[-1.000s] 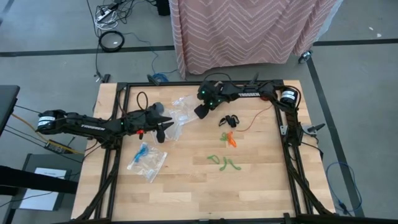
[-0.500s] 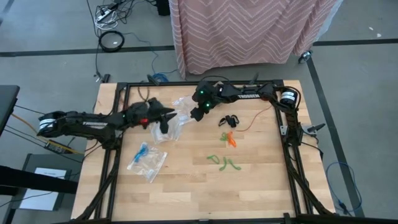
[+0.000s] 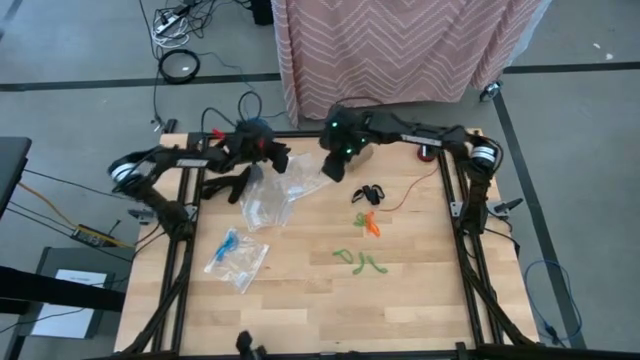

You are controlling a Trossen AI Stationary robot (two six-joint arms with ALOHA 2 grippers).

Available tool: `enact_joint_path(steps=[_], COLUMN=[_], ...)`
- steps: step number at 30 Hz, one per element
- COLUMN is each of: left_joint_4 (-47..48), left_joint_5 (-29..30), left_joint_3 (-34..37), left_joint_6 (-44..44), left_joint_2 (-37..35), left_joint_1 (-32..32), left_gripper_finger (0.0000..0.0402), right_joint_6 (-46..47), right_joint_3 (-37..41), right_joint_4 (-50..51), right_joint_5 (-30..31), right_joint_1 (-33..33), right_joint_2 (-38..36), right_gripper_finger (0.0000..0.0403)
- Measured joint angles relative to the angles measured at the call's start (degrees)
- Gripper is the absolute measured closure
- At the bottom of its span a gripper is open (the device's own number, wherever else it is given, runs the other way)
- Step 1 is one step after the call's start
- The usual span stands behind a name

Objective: Sort rubber bands
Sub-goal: Open the transparent zip bag

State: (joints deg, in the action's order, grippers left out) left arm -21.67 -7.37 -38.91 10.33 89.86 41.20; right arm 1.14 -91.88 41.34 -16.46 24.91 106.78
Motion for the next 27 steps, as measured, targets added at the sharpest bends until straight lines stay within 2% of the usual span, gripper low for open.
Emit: enact_joint_path(steps=[2,4,10,15,19,27], left_joint_4=[0.4,1.6,7.9,14.2,14.2,16.3], left_joint_5=[-0.9,-0.7,3.2,-4.2,-8.8,-8.6], left_joint_3=[-2.8,-5.7,-13.2,-14.8,-14.9,-14.8], left_joint_6=[-1.0,-2.3,-0.7,0.3,0.8,0.6], left_joint_2=[4.0,7.7,15.5,17.5,17.2,17.3], left_joint_1=[1.1,1.3,1.1,0.0,-2.2,-7.1], left_gripper_finger=[0.0273,0.0273,0.0273,0.0273,0.0273,0.0273], right_joint_6=[-1.8,-2.8,-2.8,-4.5,-4.8,3.0], right_joint_3=[0.0,0.0,0.0,0.3,6.8,22.6], right_joint_4=[0.8,0.9,1.4,8.1,9.2,-3.1], right_joint_5=[5.4,8.2,8.9,10.4,14.2,14.0], right_joint_1=[0.0,-0.2,-1.6,-3.1,-4.6,-7.7], right_joint_2=[-1.9,-3.5,-5.9,-5.9,-5.7,-5.6], right_gripper_finger=[0.0261,0.0261,0.0261,0.0261,0.0261,0.0253])
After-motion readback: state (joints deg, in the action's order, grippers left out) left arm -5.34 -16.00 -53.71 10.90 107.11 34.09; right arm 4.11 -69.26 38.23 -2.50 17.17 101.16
